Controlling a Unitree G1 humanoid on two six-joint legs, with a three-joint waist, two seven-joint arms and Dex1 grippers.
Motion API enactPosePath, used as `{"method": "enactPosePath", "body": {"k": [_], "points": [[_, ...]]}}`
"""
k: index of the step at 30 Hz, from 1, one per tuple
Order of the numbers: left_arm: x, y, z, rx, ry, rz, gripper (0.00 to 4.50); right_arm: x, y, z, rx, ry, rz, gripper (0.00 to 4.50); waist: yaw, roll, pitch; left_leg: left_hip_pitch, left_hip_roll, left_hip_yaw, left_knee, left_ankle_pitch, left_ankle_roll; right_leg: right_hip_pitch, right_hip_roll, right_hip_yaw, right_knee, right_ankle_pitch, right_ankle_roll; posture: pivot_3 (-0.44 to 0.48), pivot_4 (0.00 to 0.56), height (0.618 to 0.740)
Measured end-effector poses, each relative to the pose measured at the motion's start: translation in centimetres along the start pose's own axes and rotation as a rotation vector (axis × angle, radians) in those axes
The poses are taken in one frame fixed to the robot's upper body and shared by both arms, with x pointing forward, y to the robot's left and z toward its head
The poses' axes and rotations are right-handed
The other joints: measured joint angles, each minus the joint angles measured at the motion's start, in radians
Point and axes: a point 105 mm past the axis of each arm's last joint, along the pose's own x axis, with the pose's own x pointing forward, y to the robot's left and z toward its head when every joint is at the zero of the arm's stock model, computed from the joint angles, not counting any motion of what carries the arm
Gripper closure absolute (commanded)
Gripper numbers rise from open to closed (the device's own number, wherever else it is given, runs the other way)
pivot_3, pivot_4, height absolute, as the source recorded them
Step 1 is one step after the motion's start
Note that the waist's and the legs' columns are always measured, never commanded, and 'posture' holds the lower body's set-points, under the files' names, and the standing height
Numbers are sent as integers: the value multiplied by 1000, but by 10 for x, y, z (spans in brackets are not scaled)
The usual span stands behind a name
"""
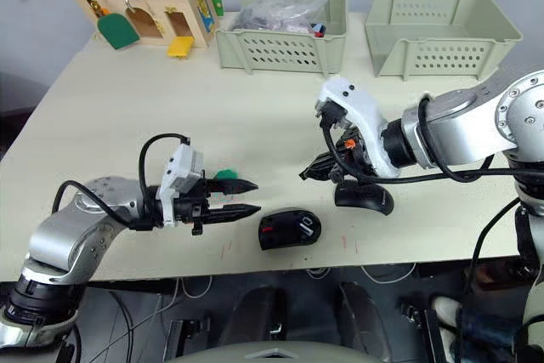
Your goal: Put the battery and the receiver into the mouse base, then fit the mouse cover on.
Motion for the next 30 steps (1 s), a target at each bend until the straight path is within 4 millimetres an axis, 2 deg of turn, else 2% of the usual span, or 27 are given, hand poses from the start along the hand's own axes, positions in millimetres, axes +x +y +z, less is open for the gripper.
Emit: {"method": "enactPosePath", "body": {"k": [2, 3, 6, 7, 18, 25, 30], "points": [[0, -1, -3, 29, 6, -15, 2209, 2, 2, -1, -12, 40, 9, 4500, 1, 0, 0, 0, 0, 0, 0, 0, 0, 0, -1, 0, 0, -1, -2, 0, 150, 740], [1, -1, -9, 34, 23, -32, 1631, 2, 4, -1, -30, 69, 9, 4500, 2, 1, 0, 0, -1, 0, 0, 0, 0, 0, -1, 0, 0, -1, -3, 0, 150, 740], [5, -3, -22, 31, 50, -66, 322, -1, 2, -6, -30, 120, -9, 4500, 1, 0, 0, -1, -1, 1, 0, 0, 0, 0, -1, 1, -1, -1, -2, 0, 150, 740], [6, -3, -25, 36, 56, -74, 47, -1, 0, -9, -16, 135, -15, 4500, 1, 0, 0, -1, 0, 1, 0, 0, 0, -1, -1, 1, -1, 0, 0, 0, 150, 740], [29, -12, -21, 160, 158, -136, 47, -6, -1, -24, 14, 158, -56, 4500, -1, 1, 0, -2, 0, 1, 0, 0, 0, -2, -1, 1, -1, 0, 0, 0, 150, 740], [41, -14, -18, 178, 198, -135, 47, -7, 0, -26, 24, 133, -69, 4500, 0, 1, 0, -2, 0, 1, 0, 0, 0, -2, -1, 1, 0, 0, 1, 0, 150, 740], [54, -16, -29, 192, 285, -147, 47, -5, 1, -28, 24, 123, -67, 4500, 0, 1, 0, -2, -1, 2, 0, 0, 0, -3, -1, 2, 0, 1, 1, 0, 150, 740]]}}
